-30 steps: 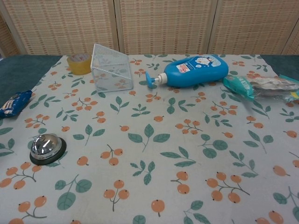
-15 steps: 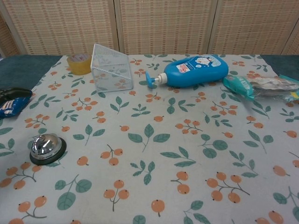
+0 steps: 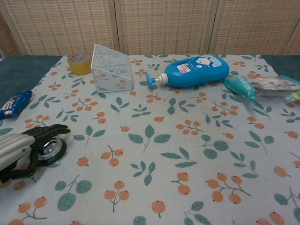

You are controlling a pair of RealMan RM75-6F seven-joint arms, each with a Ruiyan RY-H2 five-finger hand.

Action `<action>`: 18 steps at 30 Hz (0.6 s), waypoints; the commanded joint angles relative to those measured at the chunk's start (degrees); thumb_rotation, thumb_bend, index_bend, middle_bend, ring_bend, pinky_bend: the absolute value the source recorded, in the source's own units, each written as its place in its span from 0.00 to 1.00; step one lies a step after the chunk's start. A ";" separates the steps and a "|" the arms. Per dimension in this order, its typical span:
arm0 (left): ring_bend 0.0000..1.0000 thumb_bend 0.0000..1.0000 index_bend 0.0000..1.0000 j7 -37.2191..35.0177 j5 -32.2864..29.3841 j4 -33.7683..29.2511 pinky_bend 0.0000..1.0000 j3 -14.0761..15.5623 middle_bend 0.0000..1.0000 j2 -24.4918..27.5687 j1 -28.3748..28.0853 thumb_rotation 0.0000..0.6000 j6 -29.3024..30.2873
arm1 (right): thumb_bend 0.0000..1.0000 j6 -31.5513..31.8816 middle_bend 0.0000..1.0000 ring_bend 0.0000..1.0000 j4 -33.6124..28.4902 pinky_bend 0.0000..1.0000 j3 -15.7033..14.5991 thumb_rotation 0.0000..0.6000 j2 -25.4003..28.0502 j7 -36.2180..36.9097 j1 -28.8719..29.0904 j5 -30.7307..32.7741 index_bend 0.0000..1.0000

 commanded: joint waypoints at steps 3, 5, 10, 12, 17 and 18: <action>0.00 1.00 0.00 -1.95 -0.73 2.79 0.06 0.64 0.00 -1.33 0.23 1.00 0.08 | 0.19 -0.18 0.00 0.00 -0.20 0.00 -0.09 1.00 -0.03 -0.28 0.03 0.02 0.04; 0.00 1.00 0.00 -1.71 -0.17 1.89 0.06 0.35 0.00 -0.41 0.27 1.00 2.18 | 0.19 -0.21 0.00 0.00 -0.21 0.00 -0.03 1.00 0.01 -0.21 0.08 0.10 0.04; 0.00 1.00 0.00 1.89 3.04 -6.40 0.06 0.06 0.00 6.69 1.07 1.00 10.61 | 0.19 -0.47 0.00 0.00 -0.22 0.00 0.21 1.00 -0.03 0.12 0.27 0.53 0.04; 0.00 1.00 0.00 5.09 4.62 -10.85 0.06 0.05 0.00 11.22 1.96 1.00 14.75 | 0.19 -0.87 0.00 0.00 -0.13 0.00 0.40 1.00 -0.23 -0.06 0.48 0.95 0.04; 0.00 1.00 0.00 8.89 3.25 -16.01 0.14 0.65 0.00 18.81 5.98 1.00 19.59 | 0.19 -2.05 0.00 0.00 -0.42 0.00 0.22 1.00 -0.57 -1.32 0.80 1.31 0.04; 0.00 1.00 0.00 8.94 2.47 -16.02 0.15 0.79 0.00 19.52 6.35 1.00 19.06 | 0.19 -2.06 0.00 0.00 -0.44 0.00 0.16 1.00 -0.63 -1.50 0.81 1.16 0.04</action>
